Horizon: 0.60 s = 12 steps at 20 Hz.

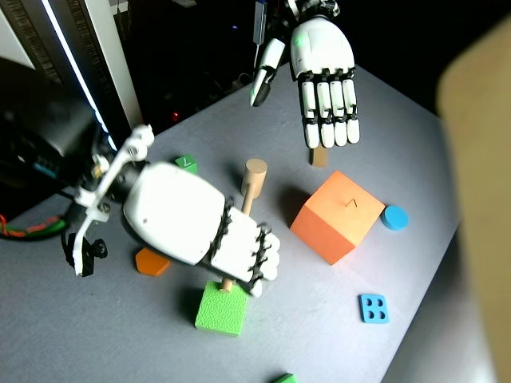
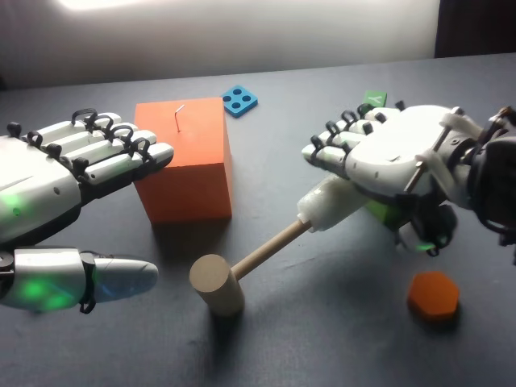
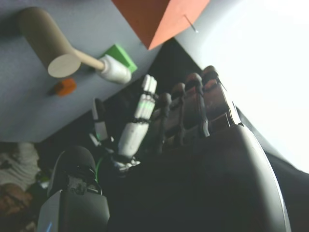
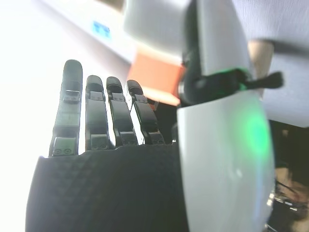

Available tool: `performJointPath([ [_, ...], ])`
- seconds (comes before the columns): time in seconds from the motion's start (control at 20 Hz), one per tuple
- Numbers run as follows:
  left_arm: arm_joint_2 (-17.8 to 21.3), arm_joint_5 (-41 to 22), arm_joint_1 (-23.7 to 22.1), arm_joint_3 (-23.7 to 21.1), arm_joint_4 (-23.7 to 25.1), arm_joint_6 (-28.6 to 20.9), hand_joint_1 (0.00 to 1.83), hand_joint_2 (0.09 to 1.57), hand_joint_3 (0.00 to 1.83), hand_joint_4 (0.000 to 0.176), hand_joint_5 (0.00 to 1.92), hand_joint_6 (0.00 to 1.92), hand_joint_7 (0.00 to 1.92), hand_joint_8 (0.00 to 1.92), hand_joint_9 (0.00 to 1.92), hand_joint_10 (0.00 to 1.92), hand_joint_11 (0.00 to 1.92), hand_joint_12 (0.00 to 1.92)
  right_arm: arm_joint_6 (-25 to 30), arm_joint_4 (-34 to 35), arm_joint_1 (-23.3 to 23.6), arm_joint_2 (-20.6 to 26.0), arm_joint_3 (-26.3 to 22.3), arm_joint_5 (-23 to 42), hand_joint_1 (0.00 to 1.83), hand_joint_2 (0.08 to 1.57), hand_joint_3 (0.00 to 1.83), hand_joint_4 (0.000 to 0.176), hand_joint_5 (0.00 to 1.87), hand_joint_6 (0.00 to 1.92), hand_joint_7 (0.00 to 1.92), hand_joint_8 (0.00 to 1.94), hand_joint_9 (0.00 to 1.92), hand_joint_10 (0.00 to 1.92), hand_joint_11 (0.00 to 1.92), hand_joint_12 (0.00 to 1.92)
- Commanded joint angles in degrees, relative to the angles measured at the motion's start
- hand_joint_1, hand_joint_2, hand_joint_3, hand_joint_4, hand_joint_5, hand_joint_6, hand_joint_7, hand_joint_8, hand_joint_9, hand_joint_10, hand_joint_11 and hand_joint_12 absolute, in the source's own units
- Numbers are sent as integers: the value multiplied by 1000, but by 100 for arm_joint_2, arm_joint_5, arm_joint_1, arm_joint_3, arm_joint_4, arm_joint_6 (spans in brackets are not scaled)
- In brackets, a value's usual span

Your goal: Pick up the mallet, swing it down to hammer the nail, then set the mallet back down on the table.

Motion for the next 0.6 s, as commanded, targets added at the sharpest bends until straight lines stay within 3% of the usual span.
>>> performJointPath([
  [0.0,-28,-606,-38,50,-12,-61,0,1163,4,0,0,0,0,0,0,0,0,0,13,-279,21,-28,41,-73,1337,923,6,0,0,0,0,0,0,0,0,572],
  [0.55,-624,-355,-73,628,36,70,0,1170,5,0,0,0,0,0,0,0,0,0,56,-280,-73,-730,712,-98,1241,929,2,0,3,0,0,0,46,6,0,713],
])
